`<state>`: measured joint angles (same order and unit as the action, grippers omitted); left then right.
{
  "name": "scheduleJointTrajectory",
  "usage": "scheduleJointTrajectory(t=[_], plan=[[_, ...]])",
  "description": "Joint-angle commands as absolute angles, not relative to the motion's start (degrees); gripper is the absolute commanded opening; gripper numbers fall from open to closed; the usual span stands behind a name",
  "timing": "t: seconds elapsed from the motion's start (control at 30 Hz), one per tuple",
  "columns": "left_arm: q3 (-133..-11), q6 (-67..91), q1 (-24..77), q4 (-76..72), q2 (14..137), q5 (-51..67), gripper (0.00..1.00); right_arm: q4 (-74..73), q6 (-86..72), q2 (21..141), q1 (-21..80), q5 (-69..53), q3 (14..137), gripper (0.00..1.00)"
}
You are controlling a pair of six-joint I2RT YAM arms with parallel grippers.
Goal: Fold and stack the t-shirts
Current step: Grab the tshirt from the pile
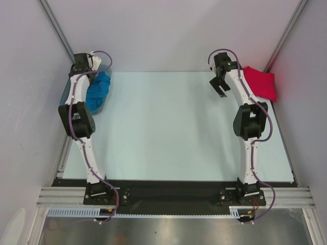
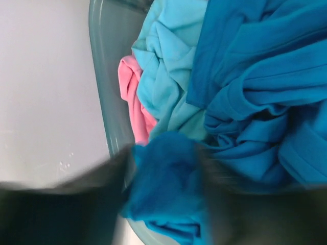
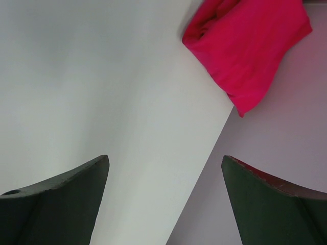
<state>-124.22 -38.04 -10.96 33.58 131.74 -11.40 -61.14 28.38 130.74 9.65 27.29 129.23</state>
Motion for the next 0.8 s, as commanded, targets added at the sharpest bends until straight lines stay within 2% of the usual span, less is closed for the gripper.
scheduleJointTrajectory(t=[0.0,0.03,0.23,0.4,0.57,0.6,0.63,0.67,0.77], plan=[[-124.63,-39.11,-11.43,29.89,132.1,-12.3,0.28,-61.0,28.92,127.53,9.84,27.6,129.2,1.0],[-124.98,-38.94,-11.43,29.8,132.36,-13.35,0.01,-60.91,28.92,127.7,9.93,27.77,128.94,1.0],[-125.07,-34.99,-10.9,29.79,126.75,-10.73,0.0,-60.47,29.18,127.62,10.81,29.27,126.92,1.0],[-123.23,-32.17,-7.57,30.94,115.59,-1.33,0.0,-60.03,29.44,128.58,11.51,29.44,126.91,1.0],[-118.49,-38.29,-3.35,35.32,106.27,3.52,0.01,-59.68,30.41,129.64,12.57,29.88,127.0,1.0],[-117.52,-39.02,-3.34,36.29,106.0,2.82,0.2,-59.24,30.58,129.81,12.83,29.88,127.0,1.0],[-115.6,-39.37,-3.69,37.17,105.82,2.38,0.78,-58.98,30.76,129.9,12.92,30.06,127.0,1.0],[-114.45,-39.2,-4.21,38.05,105.73,1.33,0.83,-58.8,30.94,129.9,13.01,30.15,126.91,1.0],[-110.14,-37.97,-7.02,38.41,107.04,-3.41,0.89,-57.92,31.29,129.73,13.36,30.32,126.83,1.0]])
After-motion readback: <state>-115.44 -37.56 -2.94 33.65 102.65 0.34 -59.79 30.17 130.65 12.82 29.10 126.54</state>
